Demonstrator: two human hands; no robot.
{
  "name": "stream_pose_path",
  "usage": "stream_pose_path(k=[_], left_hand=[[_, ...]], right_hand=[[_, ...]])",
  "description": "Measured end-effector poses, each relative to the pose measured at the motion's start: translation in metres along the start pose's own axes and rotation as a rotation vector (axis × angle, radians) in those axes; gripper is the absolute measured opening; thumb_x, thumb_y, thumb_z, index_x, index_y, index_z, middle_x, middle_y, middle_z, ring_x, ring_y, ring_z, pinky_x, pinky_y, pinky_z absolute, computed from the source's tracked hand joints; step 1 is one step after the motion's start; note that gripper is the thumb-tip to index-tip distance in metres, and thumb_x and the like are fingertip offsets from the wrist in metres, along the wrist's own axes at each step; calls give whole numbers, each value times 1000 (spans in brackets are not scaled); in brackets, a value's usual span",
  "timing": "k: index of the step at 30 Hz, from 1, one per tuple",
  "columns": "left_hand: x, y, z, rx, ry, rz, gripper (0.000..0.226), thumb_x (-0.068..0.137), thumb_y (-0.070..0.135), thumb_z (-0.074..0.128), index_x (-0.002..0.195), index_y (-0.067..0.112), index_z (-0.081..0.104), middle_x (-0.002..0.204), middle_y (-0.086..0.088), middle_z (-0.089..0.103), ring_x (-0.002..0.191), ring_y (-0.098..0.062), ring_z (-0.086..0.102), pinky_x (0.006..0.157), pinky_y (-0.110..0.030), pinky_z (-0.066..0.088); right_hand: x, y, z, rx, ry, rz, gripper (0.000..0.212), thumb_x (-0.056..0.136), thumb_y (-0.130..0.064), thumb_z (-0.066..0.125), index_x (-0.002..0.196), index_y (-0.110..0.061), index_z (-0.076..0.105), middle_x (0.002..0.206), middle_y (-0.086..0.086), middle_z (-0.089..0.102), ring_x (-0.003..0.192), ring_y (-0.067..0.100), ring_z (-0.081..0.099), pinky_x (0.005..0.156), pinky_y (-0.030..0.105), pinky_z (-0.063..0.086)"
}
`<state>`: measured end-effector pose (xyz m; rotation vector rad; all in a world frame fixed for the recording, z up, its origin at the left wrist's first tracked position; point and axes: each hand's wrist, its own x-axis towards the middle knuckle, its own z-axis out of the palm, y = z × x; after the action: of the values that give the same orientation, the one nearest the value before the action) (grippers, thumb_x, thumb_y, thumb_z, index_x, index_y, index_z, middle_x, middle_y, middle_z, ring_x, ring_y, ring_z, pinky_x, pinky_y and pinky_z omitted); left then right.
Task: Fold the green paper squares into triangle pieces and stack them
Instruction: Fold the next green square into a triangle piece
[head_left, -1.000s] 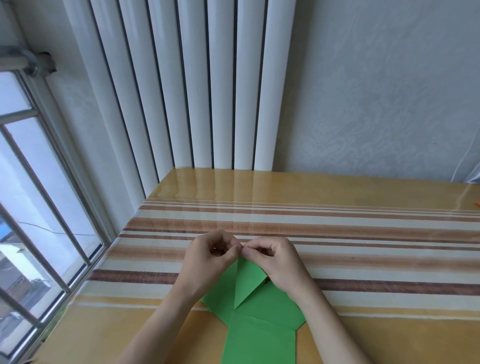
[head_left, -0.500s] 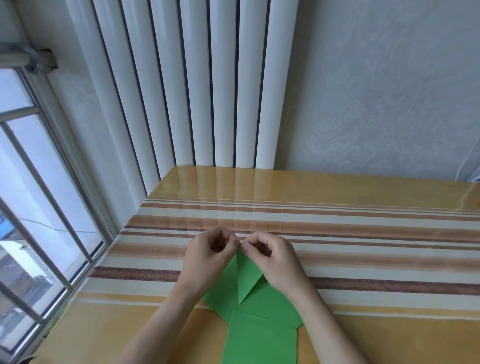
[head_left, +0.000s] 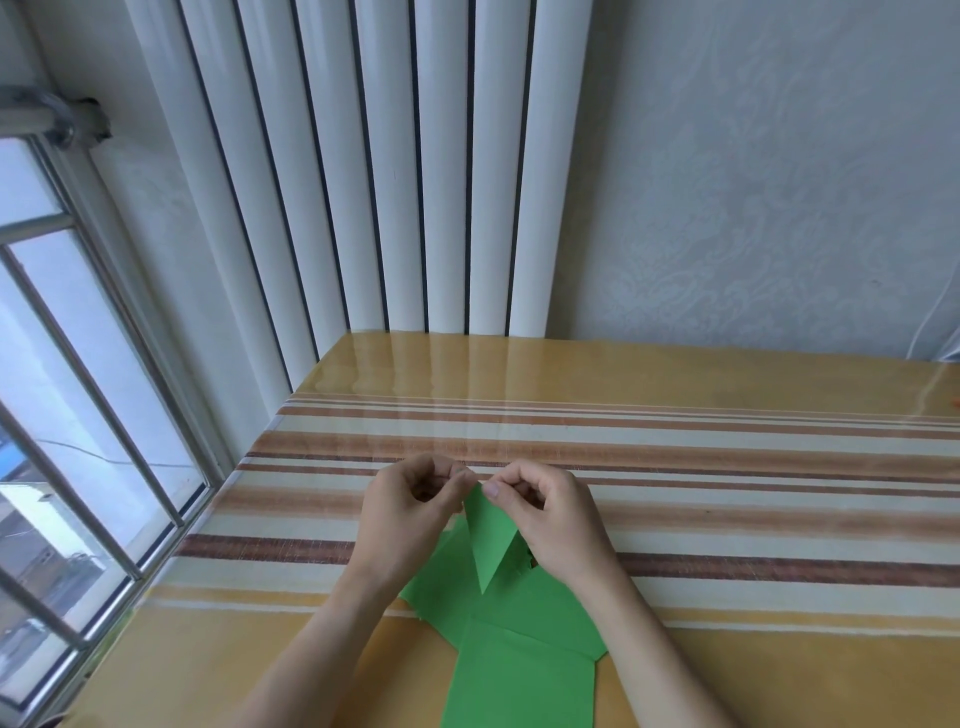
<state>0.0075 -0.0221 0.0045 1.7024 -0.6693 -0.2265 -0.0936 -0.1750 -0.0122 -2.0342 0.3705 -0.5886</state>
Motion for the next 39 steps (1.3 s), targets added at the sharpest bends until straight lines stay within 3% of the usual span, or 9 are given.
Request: stream_pose_path(k=[3, 9, 14, 17, 23, 29, 31, 35, 39], left_hand=[[2, 0, -3, -8, 66, -11, 13, 92, 24, 77, 80, 19, 76, 71, 2, 74, 65, -12, 68, 58, -24, 53], [2, 0, -2, -106, 51, -57, 10, 93, 22, 76, 86, 16, 79, 80, -2, 78, 74, -14, 71, 72, -26, 56], [1, -4, 1, -2, -167, -141, 26, 95, 44, 72, 83, 22, 80, 73, -4, 76, 66, -13, 64, 71, -34, 51], [-2, -4, 3, 108, -261, -132, 28, 97, 39, 70, 79, 21, 79, 68, -4, 76, 60, -13, 65, 69, -35, 53], [2, -8, 2, 247, -173, -69, 32, 100, 31, 67, 70, 21, 69, 57, 9, 64, 48, -3, 43, 52, -20, 36], [1, -7, 0, 311, -81, -10, 17, 98, 32, 70, 84, 24, 75, 66, 6, 72, 54, 0, 58, 53, -12, 43], [1, -6, -2, 339, -58, 26, 13, 95, 33, 74, 86, 24, 75, 68, 10, 70, 60, 4, 60, 56, -11, 44], [-2, -5, 0, 406, -251, 99, 11, 92, 31, 77, 83, 28, 73, 74, 14, 69, 68, 5, 58, 62, -11, 43], [-1, -7, 2, 502, -428, 198, 13, 84, 49, 79, 82, 41, 69, 88, 18, 67, 86, 0, 57, 72, -15, 43]], right_hand=[[1, 2, -2, -14, 21, 30, 13, 98, -33, 72, 87, -25, 75, 75, -10, 69, 69, 0, 59, 63, 18, 46], [1, 0, 0, -78, 41, 57, 15, 100, -26, 69, 87, -18, 70, 73, -9, 64, 67, 0, 58, 61, 17, 44], [2, 1, -3, -13, 159, 103, 13, 101, -26, 67, 89, -20, 70, 76, -8, 67, 68, -3, 60, 61, 13, 45], [3, 3, -5, 59, 239, 144, 11, 100, -28, 68, 91, -22, 72, 80, -6, 73, 71, 1, 65, 63, 17, 48], [2, 3, -4, 116, 146, 215, 8, 97, -16, 71, 94, -23, 72, 88, -2, 75, 82, 17, 74, 79, 32, 62], [3, 5, -6, 90, 303, 241, 9, 95, -15, 73, 93, -23, 72, 79, -5, 76, 66, 6, 71, 61, 14, 50], [4, 10, -8, 114, 410, 269, 11, 96, -15, 72, 94, -25, 69, 74, -4, 77, 63, 5, 71, 61, 19, 50], [9, 16, -10, 205, 491, 294, 20, 100, -2, 62, 93, -20, 67, 77, -2, 78, 68, 12, 77, 64, 33, 61], [15, 20, -6, 28, 409, 297, 20, 102, -10, 61, 99, -26, 73, 80, -7, 78, 74, 5, 75, 70, 30, 62]])
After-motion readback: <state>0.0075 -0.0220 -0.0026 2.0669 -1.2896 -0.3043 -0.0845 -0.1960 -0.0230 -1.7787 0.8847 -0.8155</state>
